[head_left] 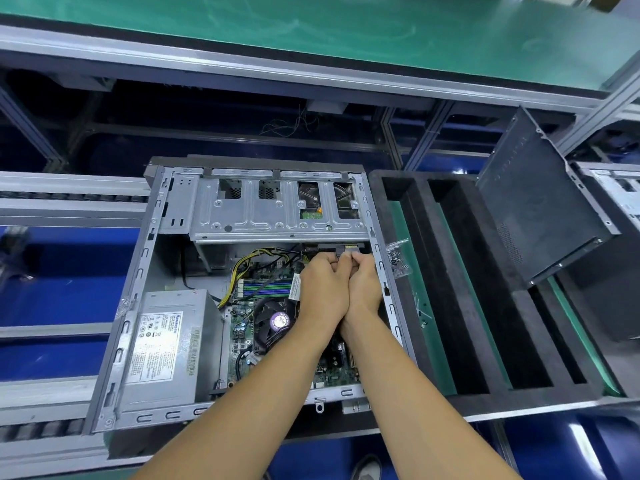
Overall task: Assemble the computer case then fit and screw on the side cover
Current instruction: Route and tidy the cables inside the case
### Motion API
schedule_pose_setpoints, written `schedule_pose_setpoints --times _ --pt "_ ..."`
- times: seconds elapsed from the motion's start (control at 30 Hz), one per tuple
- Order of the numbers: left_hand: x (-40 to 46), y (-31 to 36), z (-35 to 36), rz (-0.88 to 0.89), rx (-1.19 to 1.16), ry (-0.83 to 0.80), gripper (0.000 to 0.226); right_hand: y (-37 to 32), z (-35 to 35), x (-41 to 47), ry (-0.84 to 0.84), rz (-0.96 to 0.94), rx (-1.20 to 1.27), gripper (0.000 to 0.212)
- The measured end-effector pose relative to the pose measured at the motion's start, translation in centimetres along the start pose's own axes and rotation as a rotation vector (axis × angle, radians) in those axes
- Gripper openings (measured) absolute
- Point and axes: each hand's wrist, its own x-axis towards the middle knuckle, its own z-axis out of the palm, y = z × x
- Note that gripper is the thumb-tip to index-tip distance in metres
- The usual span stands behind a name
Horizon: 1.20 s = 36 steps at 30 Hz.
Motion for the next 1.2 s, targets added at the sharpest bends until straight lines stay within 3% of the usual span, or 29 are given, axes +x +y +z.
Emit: schedule_pose_setpoints --times 0.2,0.37,0.5,0.6,0.83,1.2 --pt "0.1 0.0 -0.2 -0.071 -0.065 -0.056 0.031 0.1 0.1 0.1 0.032 -0.028 0.014 0.029" --pt "0.0 0.1 -0.6 -0.165 -0.243 -0.085 0.029 0.5 0.2 0.2 0.049 -0.033 0.062 0.040" --pt "-0.3 0.4 -0.4 -0.207 -0.336 -0.115 0.026 0.5 0.3 0.1 0.031 -0.021 0.068 0.025" --pt "-0.3 0.3 -0.3 -0.213 -0.328 -0.127 0.024 0.6 0.2 0.2 0.022 -0.050 0.046 0.018" --pt "-0.1 0.1 -0.1 -0.259 -0.323 -0.067 0.028 0.7 0.4 0.3 0.020 -0.090 0.002 0.023" --pt "-0.7 1.0 -0.7 -0.192 -0.203 -0.048 0.025 0.0 0.9 -1.1 0.034 -0.061 -0.017 0.021"
